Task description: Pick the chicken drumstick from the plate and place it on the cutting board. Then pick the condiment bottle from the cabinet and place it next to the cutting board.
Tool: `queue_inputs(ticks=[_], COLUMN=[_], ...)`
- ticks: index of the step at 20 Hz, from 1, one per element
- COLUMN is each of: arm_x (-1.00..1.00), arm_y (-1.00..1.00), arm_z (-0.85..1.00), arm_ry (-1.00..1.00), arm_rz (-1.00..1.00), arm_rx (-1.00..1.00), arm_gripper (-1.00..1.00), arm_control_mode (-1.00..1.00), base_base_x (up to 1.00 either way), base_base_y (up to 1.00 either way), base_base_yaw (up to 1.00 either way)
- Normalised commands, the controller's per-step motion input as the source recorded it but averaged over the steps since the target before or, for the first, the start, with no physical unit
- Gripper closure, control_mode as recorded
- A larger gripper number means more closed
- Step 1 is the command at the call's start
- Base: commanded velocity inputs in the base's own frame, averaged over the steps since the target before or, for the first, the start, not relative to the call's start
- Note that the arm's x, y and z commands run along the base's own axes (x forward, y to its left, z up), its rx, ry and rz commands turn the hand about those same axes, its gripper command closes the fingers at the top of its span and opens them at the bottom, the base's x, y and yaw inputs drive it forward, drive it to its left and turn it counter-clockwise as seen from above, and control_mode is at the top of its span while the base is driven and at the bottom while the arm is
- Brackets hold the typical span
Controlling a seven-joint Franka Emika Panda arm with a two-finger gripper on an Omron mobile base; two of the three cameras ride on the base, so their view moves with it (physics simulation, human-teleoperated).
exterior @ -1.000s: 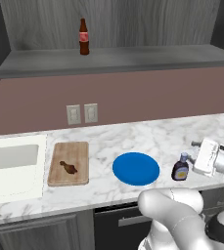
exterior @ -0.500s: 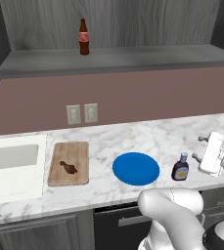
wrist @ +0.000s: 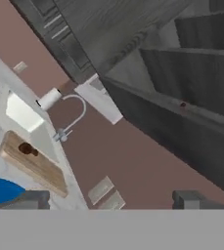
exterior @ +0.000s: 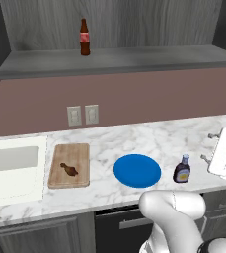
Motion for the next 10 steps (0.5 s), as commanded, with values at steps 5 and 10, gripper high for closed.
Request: queue_inputs(ticks=[5, 10], arm_x=[-0.34, -0.33], arm_y=[0.00, 0.00], arm_z=[0.13, 0.01], arm_ry=[-0.30, -0.33], arm_rz=[-0.08, -0.13], arm_rx=[-0.39, -0.43], arm_gripper=[-1.00, -1.00], arm_control_mode=[-1.00, -1.00], base_base_x=[0.00, 0.00], base_base_y=[0.00, 0.00], base_base_yaw=[0.00, 0.00])
